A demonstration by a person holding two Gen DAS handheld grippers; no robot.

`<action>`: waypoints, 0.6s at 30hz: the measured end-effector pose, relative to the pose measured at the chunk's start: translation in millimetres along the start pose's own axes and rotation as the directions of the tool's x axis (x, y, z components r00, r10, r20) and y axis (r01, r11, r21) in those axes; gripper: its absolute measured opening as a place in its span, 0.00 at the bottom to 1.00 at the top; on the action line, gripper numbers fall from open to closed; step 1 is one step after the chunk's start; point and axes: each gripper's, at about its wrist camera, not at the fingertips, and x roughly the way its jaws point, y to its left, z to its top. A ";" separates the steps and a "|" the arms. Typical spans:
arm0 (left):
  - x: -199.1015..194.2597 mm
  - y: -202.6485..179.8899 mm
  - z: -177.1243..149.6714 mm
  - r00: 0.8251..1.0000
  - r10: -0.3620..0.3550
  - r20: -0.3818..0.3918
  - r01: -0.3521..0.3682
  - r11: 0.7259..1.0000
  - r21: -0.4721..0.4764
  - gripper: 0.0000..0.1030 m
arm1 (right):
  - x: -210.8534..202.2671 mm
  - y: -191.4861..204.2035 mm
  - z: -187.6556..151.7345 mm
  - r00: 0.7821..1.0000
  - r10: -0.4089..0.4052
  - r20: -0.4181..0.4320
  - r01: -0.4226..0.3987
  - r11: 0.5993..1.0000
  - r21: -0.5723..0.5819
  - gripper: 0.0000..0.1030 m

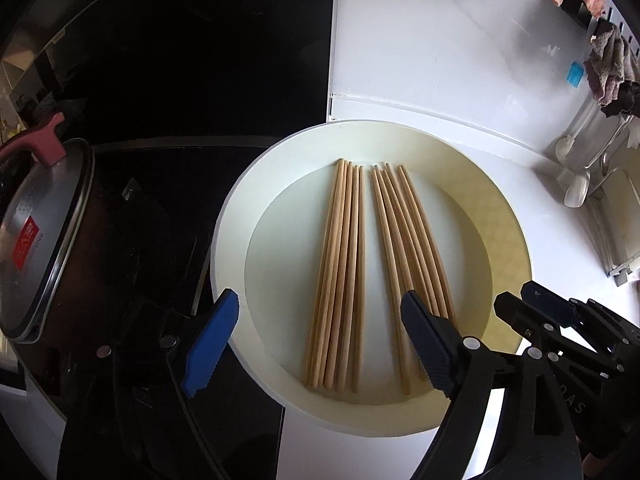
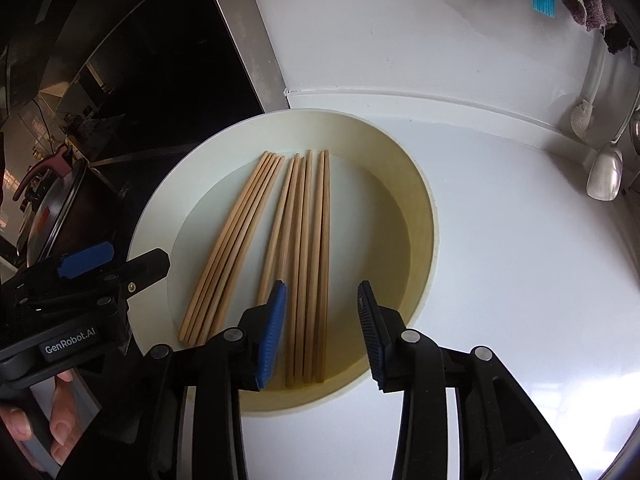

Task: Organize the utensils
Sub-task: 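Open both tools to release the chopsticks into the basin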

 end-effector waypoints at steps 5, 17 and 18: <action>-18.8 -2.6 -8.3 0.999 0.027 0.021 -0.027 1.000 -0.004 0.82 | -19.3 -1.5 -9.6 1.000 0.011 0.009 -0.011 1.000 -0.008 0.43; -53.8 -6.3 -24.7 0.997 0.057 0.059 -0.056 0.998 -0.025 0.86 | -61.9 6.4 -18.7 0.998 0.001 0.070 0.001 1.000 -0.020 0.52; -55.6 -6.4 -26.1 0.996 0.059 0.060 -0.057 0.998 -0.027 0.86 | -63.1 6.6 -19.4 0.997 0.000 0.073 0.001 1.000 -0.021 0.52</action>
